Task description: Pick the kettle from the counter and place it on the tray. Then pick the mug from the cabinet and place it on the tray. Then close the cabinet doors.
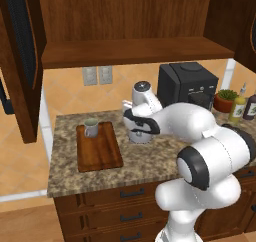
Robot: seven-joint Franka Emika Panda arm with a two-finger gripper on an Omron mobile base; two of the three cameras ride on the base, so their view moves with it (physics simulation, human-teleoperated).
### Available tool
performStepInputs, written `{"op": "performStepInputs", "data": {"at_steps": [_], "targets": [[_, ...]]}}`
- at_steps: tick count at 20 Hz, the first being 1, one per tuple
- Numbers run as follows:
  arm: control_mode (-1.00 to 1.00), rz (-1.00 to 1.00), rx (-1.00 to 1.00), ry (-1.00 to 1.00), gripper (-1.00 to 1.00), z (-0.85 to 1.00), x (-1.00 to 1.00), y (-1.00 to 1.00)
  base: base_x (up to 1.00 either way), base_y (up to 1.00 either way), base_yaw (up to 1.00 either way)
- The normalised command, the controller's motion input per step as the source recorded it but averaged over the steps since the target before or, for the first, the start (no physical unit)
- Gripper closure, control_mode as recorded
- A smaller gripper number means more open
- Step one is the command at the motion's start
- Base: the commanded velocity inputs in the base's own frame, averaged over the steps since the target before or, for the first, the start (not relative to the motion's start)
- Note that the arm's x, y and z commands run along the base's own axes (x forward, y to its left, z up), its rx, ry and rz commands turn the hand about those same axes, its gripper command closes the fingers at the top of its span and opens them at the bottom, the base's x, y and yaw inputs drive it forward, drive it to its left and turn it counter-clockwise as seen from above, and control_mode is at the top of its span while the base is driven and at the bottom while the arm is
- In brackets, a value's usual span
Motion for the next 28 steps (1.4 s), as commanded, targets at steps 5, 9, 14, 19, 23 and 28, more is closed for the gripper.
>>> {"op": "performStepInputs", "data": {"at_steps": [5,9,14,19,23,28], "targets": [[-1.00,0.00,0.00,0.00,1.00,0.45,-0.41,0.33,0.00,0.00,0.00],[-1.00,0.01,0.00,0.00,1.00,0.36,-0.35,0.48,0.00,0.00,0.00],[-1.00,0.07,0.00,0.05,1.00,0.08,-0.20,0.65,0.00,0.00,0.00],[-1.00,0.11,0.00,0.10,1.00,0.00,-0.10,0.76,0.00,0.00,0.00],[-1.00,0.10,0.00,0.07,1.00,0.00,-0.05,0.75,0.00,0.00,0.00],[-1.00,0.04,0.00,0.03,1.00,-0.21,0.00,0.35,0.00,0.00,0.00]]}}
